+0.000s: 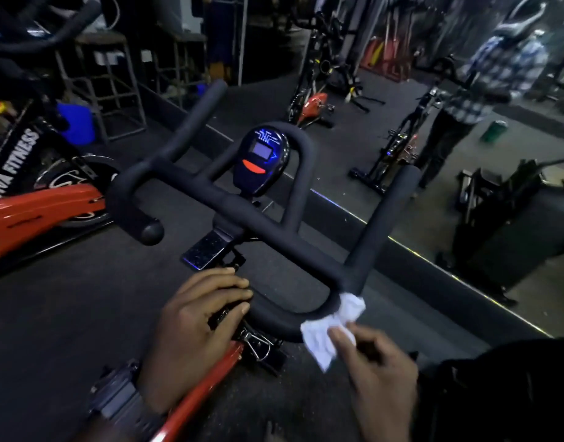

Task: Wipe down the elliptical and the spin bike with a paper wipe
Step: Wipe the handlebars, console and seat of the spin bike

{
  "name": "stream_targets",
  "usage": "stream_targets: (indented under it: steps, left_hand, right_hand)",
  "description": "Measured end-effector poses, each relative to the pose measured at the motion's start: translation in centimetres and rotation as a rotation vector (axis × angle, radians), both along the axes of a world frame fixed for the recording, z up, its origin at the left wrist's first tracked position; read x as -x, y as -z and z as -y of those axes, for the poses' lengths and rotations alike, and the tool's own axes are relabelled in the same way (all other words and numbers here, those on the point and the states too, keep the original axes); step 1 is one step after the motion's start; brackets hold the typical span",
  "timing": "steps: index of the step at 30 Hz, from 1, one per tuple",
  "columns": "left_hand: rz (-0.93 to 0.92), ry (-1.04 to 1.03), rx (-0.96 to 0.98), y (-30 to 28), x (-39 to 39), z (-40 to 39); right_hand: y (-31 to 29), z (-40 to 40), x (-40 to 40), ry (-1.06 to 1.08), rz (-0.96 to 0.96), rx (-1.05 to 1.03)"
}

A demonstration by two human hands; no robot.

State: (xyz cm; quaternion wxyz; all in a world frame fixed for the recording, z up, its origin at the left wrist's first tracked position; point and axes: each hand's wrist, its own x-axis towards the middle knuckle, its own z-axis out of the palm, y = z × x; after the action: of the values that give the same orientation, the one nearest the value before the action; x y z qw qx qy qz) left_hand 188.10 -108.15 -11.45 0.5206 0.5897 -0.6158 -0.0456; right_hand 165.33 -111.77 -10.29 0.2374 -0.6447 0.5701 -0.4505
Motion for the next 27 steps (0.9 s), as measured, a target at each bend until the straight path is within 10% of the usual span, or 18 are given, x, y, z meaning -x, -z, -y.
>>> stream_targets:
  steps: [5,14,21,27]
  left_hand:
    - [0.119,0.139,-0.091,-0.6,-0.5,0.8]
    - [-0.265,0.099,-0.145,-0.1,-1.7,0.2]
    - [-0.427,0.038,-0.176,0.2,-1.5,-0.4]
    - [-0.530,0.033,-0.205,-0.2,-1.9,-0.2]
  right_hand:
    - [-1.0,5.0,0.4,-0.100,-0.462,0.297]
    - [0.0,-2.2,-9.6,-0.553,-0.615,0.298]
    - [-1.7,3.2,1.4,-0.172,-0.644,0.201]
    - [-0.5,0.5,-8.7,-0.404,-0.579,0.220]
